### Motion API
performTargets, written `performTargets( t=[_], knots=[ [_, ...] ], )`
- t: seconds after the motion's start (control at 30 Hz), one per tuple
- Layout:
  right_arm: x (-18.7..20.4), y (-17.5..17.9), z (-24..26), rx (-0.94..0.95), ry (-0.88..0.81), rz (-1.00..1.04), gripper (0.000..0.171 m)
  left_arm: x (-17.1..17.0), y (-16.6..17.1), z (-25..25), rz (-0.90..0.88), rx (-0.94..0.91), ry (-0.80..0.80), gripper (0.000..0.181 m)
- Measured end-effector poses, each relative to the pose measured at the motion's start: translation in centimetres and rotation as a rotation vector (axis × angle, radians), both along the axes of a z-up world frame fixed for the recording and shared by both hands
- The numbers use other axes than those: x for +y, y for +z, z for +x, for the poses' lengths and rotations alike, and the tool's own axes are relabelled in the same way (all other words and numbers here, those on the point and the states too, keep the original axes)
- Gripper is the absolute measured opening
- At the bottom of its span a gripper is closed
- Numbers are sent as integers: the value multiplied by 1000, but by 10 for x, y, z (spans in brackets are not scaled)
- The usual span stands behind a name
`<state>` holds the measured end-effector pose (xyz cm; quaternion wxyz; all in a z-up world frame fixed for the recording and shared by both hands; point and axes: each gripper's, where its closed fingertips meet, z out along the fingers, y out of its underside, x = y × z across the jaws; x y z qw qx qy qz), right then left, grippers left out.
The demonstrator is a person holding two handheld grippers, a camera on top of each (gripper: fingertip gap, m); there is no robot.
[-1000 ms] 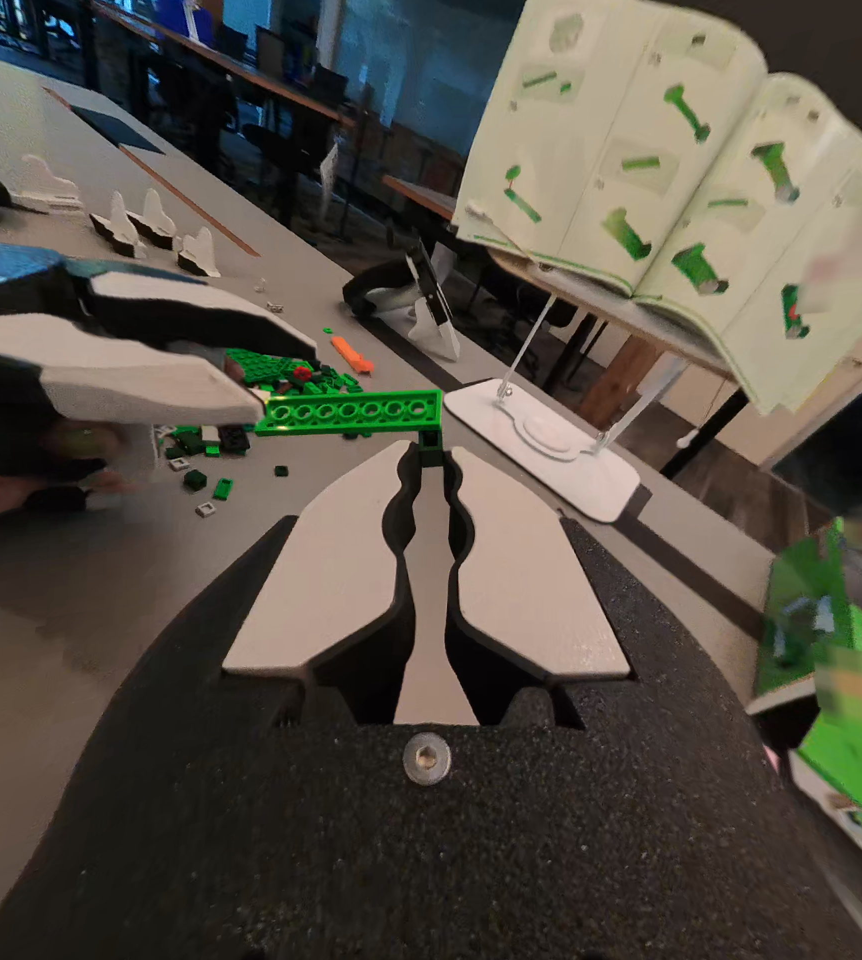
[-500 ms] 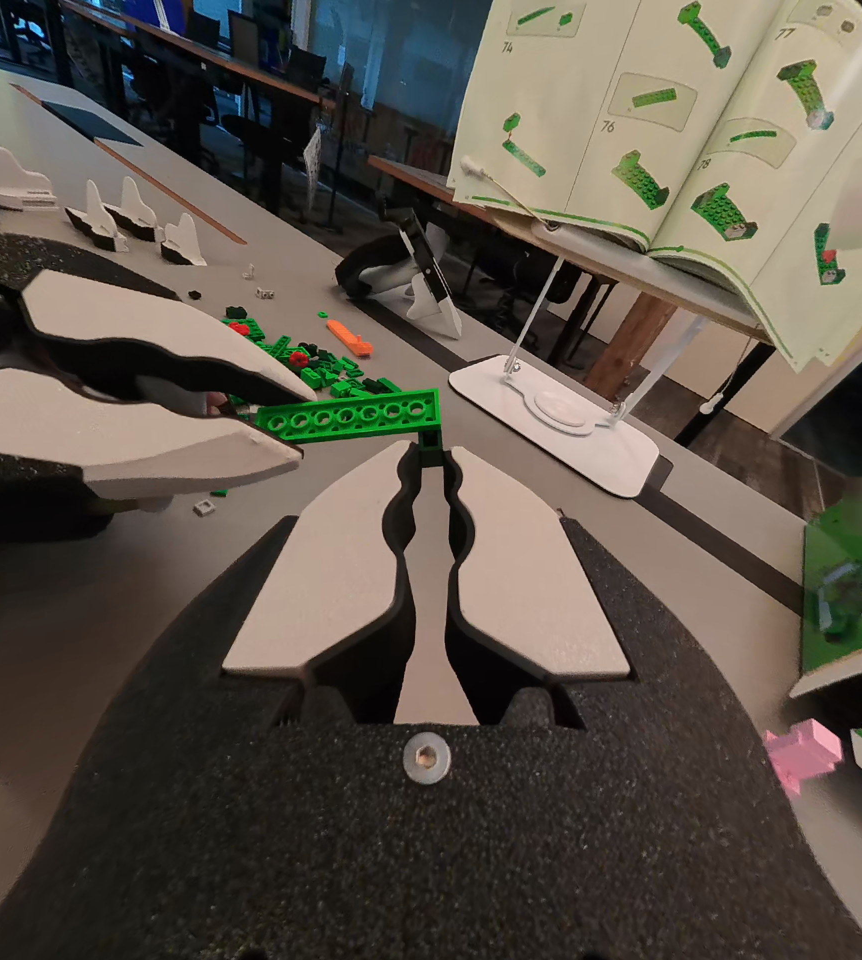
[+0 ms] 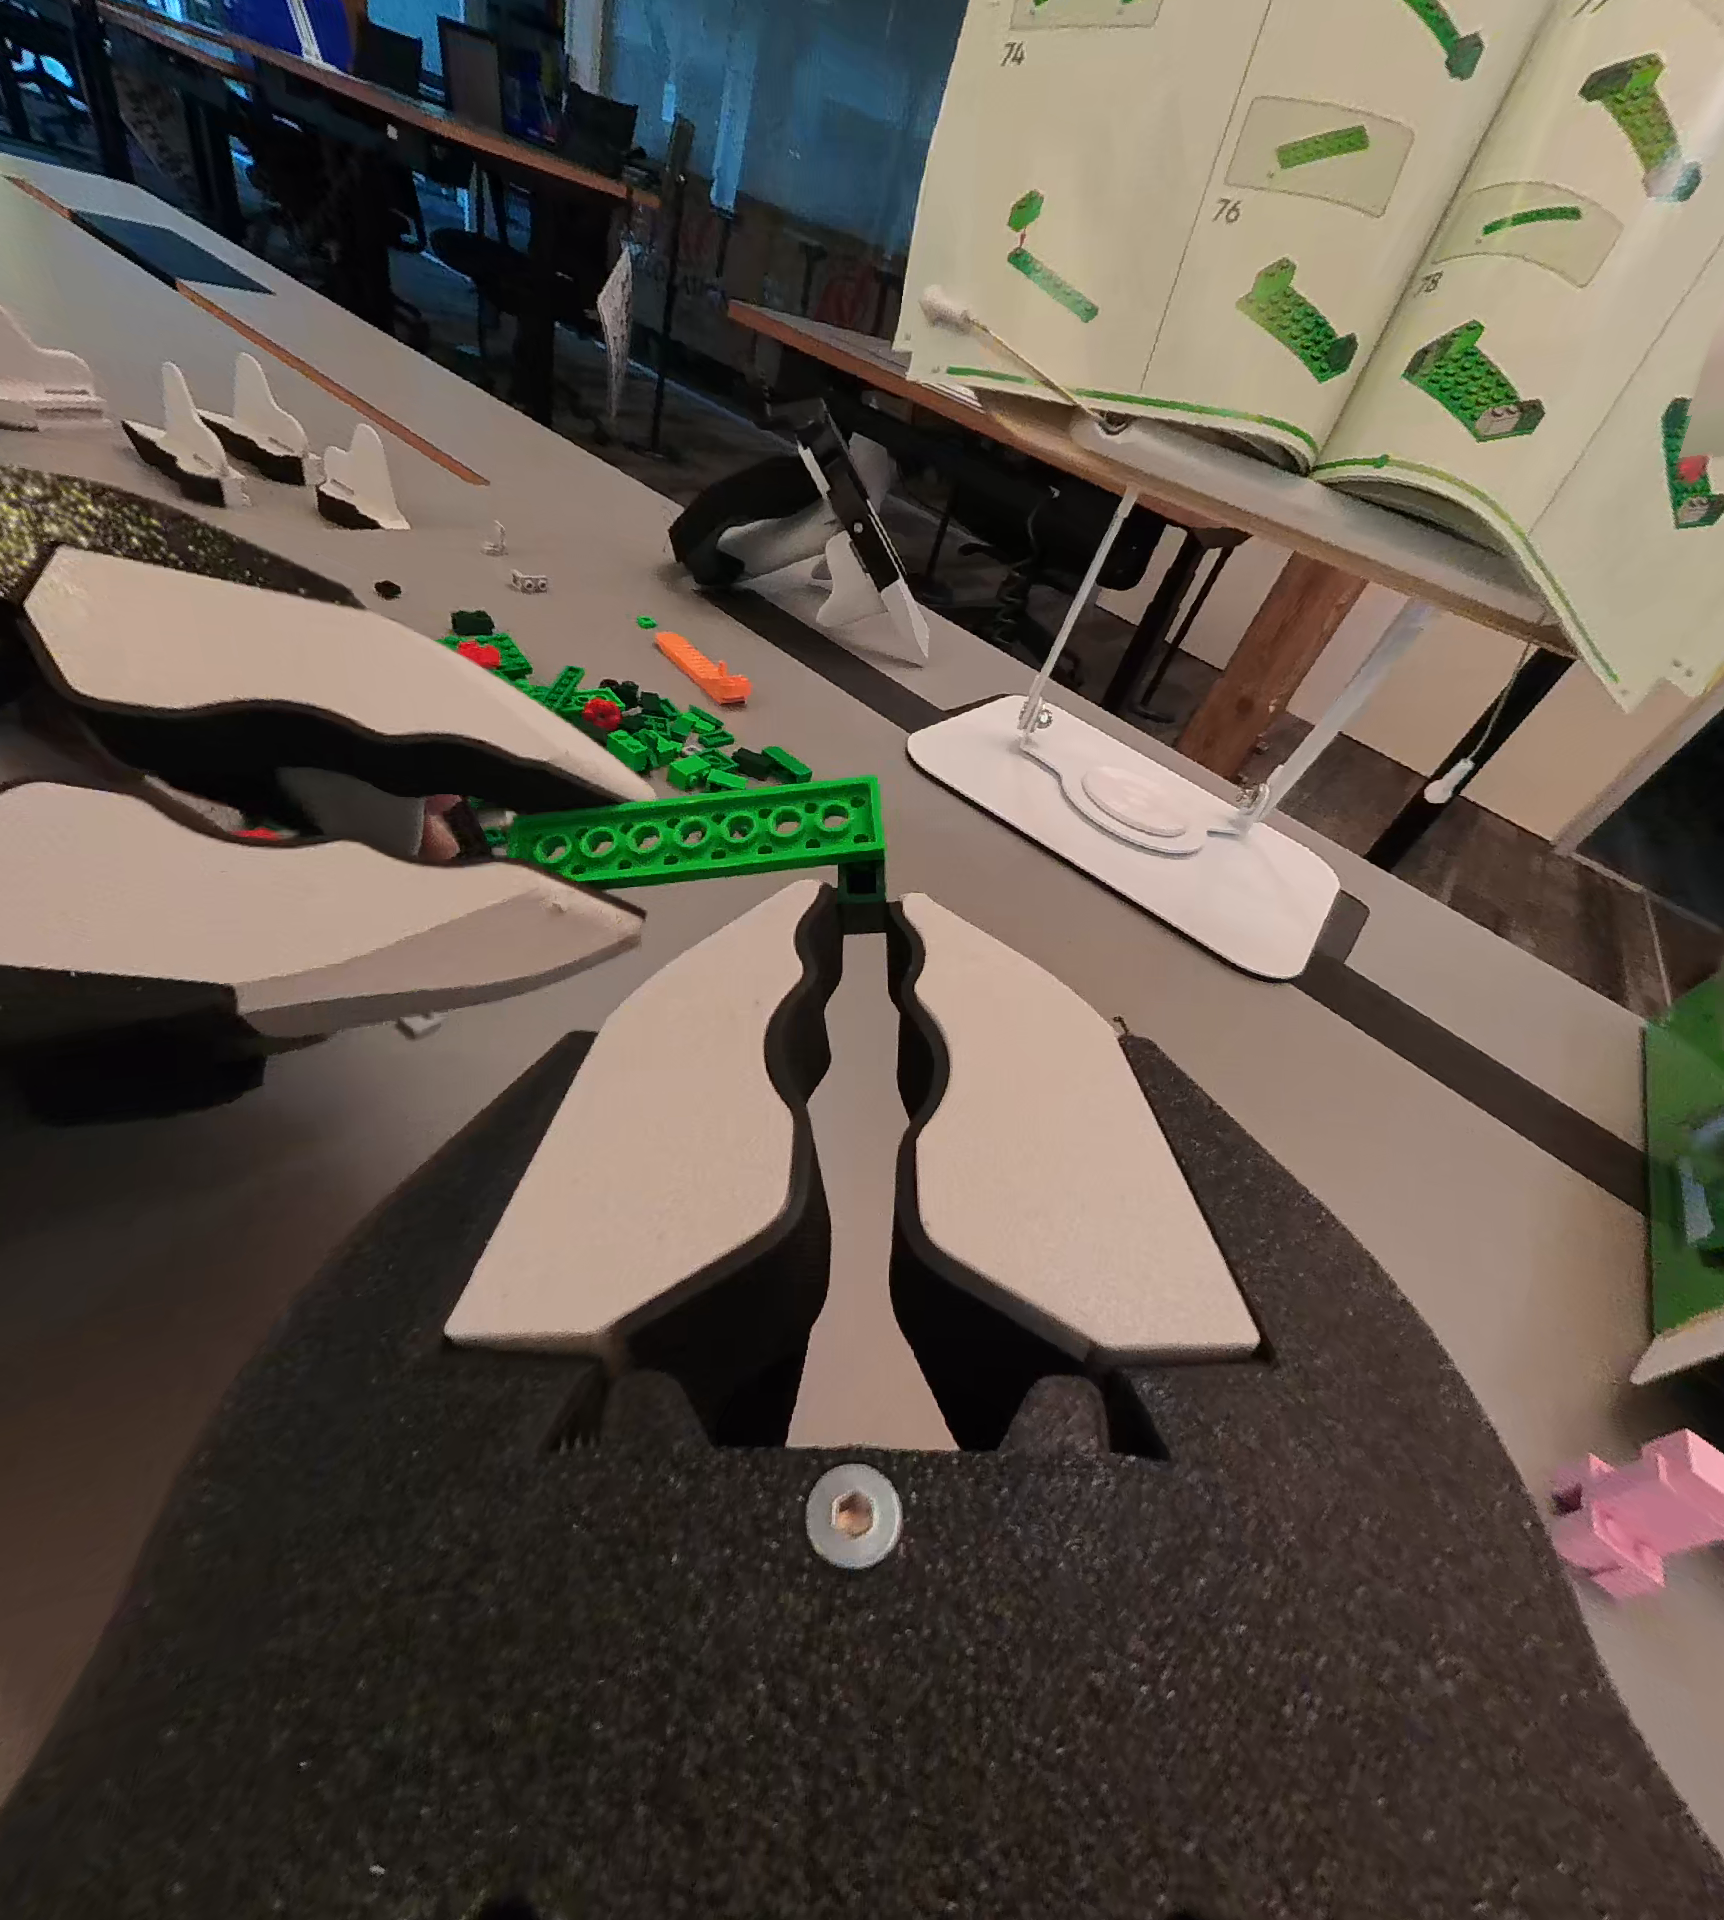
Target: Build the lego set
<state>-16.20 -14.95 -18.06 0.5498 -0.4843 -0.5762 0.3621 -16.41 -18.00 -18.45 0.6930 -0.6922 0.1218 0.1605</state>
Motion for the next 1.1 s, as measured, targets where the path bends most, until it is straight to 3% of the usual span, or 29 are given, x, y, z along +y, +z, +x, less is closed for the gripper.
performTargets(
  t=[0.1,0.17,0.23,0.33,0.4,0.7,0.83,1.0,1.03,1.07,1.1],
  knots=[
    [-2,3,1,31,24,-4,8,-2,3,-3,6,-31,0,16],
    [-3,4,3,56,66,-17,28,-6,7,-12,25,-18,30,16],
    [2,-1,6,45,101,-22,35,-16,9,-25,37,23,64,16],
    [20,-8,0,-2,112,-16,29,-36,9,-44,38,77,90,16],
    [21,-7,-21,-58,181,-24,21,-47,10,-51,43,82,84,16],
    [-16,-40,-208,-533,536,-38,33,-57,10,-52,62,140,65,16],
    [-25,-68,-257,-665,525,-1,38,-57,9,-53,67,135,68,16],
    [-26,-97,-280,-771,478,27,36,-58,10,-56,71,120,74,16],
    [-26,-100,-282,-778,472,28,32,-58,10,-56,70,119,75,16],
    [-27,-99,-284,-773,463,24,17,-58,9,-56,69,120,75,16],
    [-26,-98,-286,-763,460,36,17,-58,9,-56,69,124,75,16]
  ],
)
